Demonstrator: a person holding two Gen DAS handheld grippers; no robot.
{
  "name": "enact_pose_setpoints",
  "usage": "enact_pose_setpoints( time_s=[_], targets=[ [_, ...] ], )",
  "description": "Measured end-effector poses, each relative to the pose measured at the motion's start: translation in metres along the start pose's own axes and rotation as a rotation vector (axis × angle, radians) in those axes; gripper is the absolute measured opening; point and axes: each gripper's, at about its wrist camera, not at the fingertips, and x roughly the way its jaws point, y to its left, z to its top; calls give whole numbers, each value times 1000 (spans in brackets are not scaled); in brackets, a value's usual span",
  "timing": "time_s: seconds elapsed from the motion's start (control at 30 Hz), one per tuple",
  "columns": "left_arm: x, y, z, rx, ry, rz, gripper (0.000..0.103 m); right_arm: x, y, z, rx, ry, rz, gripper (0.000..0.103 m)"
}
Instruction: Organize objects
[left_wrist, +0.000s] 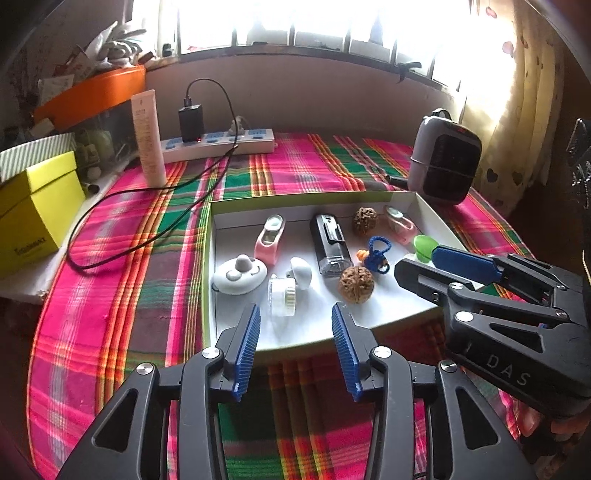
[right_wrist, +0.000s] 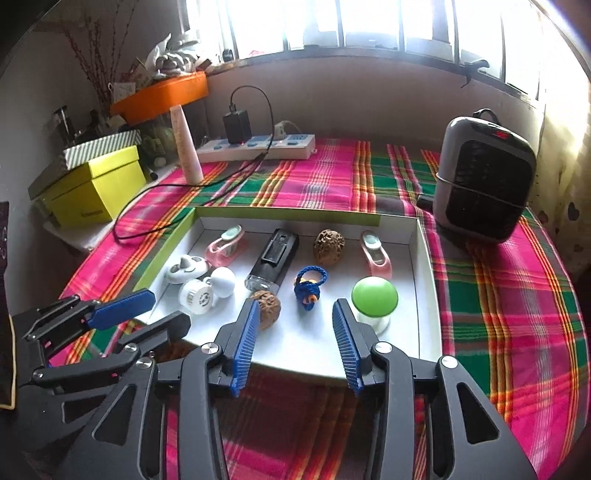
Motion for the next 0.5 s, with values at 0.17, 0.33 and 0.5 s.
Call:
enact_pose_setpoints(
  time_s=[0.17, 0.33, 0.5],
  targets=[
    [-11, -4, -7, 1, -7, 0, 39, -10, 1, -8, 8, -8, -12, 43],
    [-20, -9, -17, 0, -10, 2, 42, -22, 2, -20, 10, -10, -26, 43],
    [-25, -13, -30, -4, 4, 2, 46, -25, 2, -38, 6, 19, -55, 47]
  ],
)
